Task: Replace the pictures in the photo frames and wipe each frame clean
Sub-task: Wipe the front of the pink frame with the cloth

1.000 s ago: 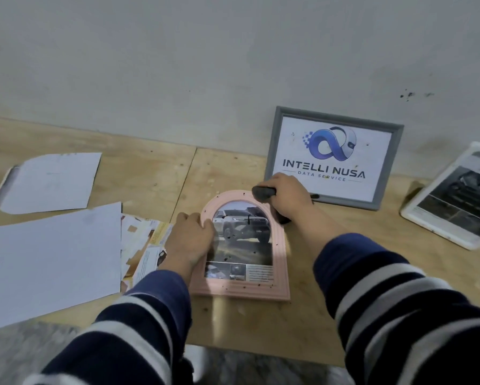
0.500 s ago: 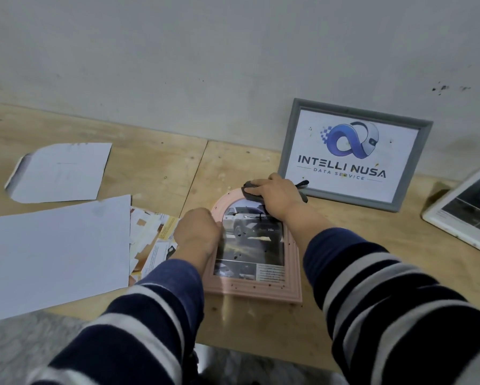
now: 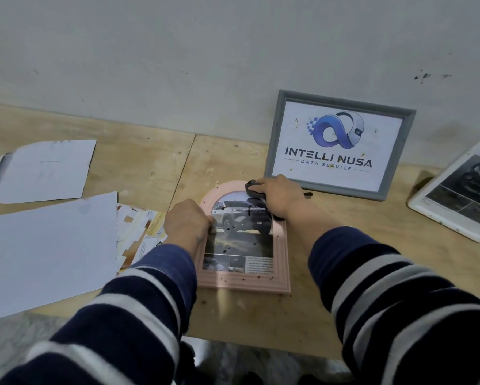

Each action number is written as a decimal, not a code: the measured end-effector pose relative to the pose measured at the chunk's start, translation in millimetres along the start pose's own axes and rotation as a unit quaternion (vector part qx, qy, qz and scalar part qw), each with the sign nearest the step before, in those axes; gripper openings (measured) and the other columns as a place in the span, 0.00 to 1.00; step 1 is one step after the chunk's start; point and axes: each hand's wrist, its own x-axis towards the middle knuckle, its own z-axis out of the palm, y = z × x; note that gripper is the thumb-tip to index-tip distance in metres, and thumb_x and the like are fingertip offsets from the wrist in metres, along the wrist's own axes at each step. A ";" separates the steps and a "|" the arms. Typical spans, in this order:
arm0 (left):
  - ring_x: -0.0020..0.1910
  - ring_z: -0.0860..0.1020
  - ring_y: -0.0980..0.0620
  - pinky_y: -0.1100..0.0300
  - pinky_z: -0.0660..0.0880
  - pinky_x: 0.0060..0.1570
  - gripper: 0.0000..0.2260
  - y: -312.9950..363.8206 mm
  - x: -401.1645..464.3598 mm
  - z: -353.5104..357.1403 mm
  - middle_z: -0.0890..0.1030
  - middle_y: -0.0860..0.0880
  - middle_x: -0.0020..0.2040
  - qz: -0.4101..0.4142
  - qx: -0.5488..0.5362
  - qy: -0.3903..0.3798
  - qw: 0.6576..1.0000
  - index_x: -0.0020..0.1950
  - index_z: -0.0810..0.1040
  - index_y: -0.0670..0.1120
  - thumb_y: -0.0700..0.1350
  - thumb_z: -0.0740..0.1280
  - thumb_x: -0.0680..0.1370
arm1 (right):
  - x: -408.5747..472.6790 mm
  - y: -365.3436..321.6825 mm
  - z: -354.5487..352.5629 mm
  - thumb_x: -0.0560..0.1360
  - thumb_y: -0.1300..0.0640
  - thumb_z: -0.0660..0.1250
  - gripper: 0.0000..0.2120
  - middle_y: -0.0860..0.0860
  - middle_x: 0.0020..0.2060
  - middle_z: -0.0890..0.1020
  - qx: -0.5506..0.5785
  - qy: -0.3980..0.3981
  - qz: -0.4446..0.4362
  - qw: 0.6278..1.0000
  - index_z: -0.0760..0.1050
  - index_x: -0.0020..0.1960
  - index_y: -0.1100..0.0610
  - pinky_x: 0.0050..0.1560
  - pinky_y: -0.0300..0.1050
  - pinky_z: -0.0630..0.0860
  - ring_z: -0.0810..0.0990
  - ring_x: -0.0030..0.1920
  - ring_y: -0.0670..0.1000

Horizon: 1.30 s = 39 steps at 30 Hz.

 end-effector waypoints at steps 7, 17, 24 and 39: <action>0.47 0.78 0.43 0.57 0.71 0.39 0.19 -0.7 -2.7 -2.4 0.80 0.45 0.48 -0.001 0.006 0.002 1.000 0.53 0.76 0.44 0.57 0.71 0.72 | -31.5 14.6 14.4 0.76 0.66 0.55 0.31 0.40 0.73 0.64 0.028 0.010 0.027 0.999 0.63 0.73 0.41 0.55 0.48 0.75 0.69 0.66 0.55; 0.44 0.80 0.41 0.50 0.80 0.47 0.18 -0.8 -7.6 -6.1 0.80 0.43 0.46 0.008 -0.029 -0.019 0.999 0.51 0.75 0.44 0.56 0.71 0.72 | -73.0 6.6 37.8 0.75 0.68 0.55 0.33 0.42 0.74 0.62 0.054 0.021 0.088 0.994 0.62 0.74 0.42 0.55 0.50 0.74 0.68 0.63 0.57; 0.44 0.80 0.41 0.49 0.80 0.47 0.16 -2.7 -9.2 -4.0 0.80 0.43 0.46 0.020 -0.038 -0.013 0.999 0.52 0.75 0.44 0.55 0.70 0.73 | -104.4 -16.7 48.8 0.76 0.67 0.55 0.32 0.43 0.74 0.61 0.063 0.015 0.139 0.988 0.59 0.75 0.43 0.50 0.46 0.71 0.68 0.63 0.56; 0.47 0.79 0.39 0.55 0.72 0.38 0.17 -6.6 -13.0 -2.5 0.80 0.41 0.49 0.067 -0.034 -0.016 0.997 0.54 0.76 0.40 0.53 0.69 0.75 | -165.6 -73.2 74.4 0.77 0.60 0.59 0.27 0.43 0.73 0.64 0.098 0.039 0.236 0.966 0.62 0.73 0.43 0.52 0.46 0.69 0.70 0.58 0.56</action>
